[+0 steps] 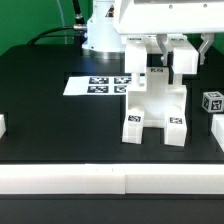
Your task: Assemble chair
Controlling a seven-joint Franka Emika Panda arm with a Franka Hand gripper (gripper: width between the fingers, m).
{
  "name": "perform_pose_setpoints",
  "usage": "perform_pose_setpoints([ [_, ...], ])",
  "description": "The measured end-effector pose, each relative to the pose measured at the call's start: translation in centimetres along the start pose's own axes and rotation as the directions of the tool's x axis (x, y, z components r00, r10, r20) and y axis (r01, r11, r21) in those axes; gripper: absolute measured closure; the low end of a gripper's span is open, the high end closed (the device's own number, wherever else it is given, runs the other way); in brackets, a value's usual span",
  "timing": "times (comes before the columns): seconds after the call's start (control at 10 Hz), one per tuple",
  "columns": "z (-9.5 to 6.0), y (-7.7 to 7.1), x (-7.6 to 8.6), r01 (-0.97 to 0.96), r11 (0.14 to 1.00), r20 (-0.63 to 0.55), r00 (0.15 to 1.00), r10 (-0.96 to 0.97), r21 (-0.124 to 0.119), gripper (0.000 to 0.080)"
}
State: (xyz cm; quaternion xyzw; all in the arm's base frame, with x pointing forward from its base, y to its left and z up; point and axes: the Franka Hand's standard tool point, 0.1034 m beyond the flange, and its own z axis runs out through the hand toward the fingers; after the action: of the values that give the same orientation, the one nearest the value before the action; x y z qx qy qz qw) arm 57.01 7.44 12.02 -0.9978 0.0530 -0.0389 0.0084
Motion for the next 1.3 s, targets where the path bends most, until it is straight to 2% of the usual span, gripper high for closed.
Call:
perform_pose_setpoints([
  [0.2,-0.3,0.0,0.1,-0.020,1.000,-0.003,1.000,0.020,0.003,0.0511],
  [0.5,0.0,-0.2,-1.0,-0.046,0.999,-0.014,0.999,0.046,0.005,0.0511],
  [1.3,0.0,0.1,-0.5,-0.039,0.999,-0.034,0.999,0.039,0.006,0.0511],
])
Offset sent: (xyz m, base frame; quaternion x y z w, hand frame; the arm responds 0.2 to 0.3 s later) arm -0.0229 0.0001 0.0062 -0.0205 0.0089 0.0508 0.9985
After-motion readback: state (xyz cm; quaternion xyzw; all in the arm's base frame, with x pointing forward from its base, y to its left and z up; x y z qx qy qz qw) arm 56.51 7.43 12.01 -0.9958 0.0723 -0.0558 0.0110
